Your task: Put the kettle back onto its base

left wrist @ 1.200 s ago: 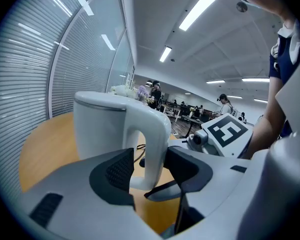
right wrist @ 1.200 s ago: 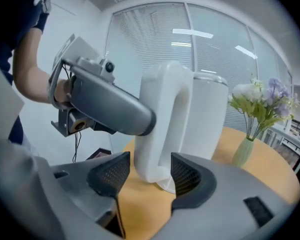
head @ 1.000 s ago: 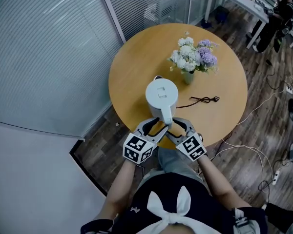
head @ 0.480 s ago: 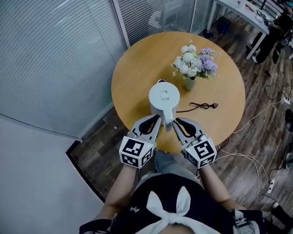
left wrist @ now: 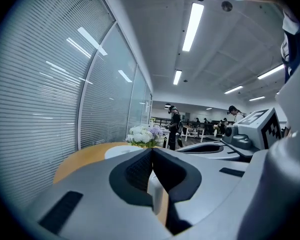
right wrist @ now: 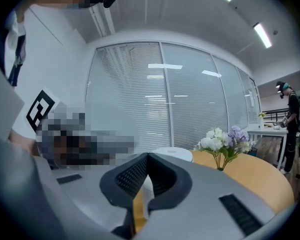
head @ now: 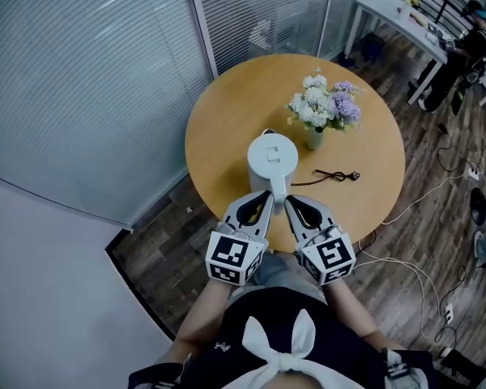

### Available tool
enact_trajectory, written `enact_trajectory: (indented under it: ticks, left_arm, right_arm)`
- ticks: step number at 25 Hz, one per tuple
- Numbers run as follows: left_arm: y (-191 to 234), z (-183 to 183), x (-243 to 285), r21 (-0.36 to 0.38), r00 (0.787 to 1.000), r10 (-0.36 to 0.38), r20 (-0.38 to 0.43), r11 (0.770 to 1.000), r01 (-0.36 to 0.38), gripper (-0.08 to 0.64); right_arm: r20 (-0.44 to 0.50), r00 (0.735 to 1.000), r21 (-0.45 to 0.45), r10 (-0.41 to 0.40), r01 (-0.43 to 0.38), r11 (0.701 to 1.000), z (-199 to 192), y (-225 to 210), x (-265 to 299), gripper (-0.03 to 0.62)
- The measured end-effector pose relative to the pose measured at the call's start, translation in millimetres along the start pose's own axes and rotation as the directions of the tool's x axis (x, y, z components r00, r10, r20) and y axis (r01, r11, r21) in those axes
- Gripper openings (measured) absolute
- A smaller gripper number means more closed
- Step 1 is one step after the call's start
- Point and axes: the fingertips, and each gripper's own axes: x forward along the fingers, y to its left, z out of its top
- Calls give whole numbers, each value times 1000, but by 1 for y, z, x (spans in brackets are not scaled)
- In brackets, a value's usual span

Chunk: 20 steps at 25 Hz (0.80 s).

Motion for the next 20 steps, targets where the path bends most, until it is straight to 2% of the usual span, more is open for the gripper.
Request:
enact_trajectory:
  ticks: [5, 20]
  left_arm:
    - [-3, 6, -6, 17, 1000, 22, 15, 1000, -22, 26]
    - [3, -3, -6, -8, 999, 30, -14, 1000, -30, 26]
  right_arm:
    - [-12, 1000, 7, -9, 9, 1000, 2, 2, -1, 23]
    - [-63, 997, 7, -38, 38, 999, -6, 0, 3, 23]
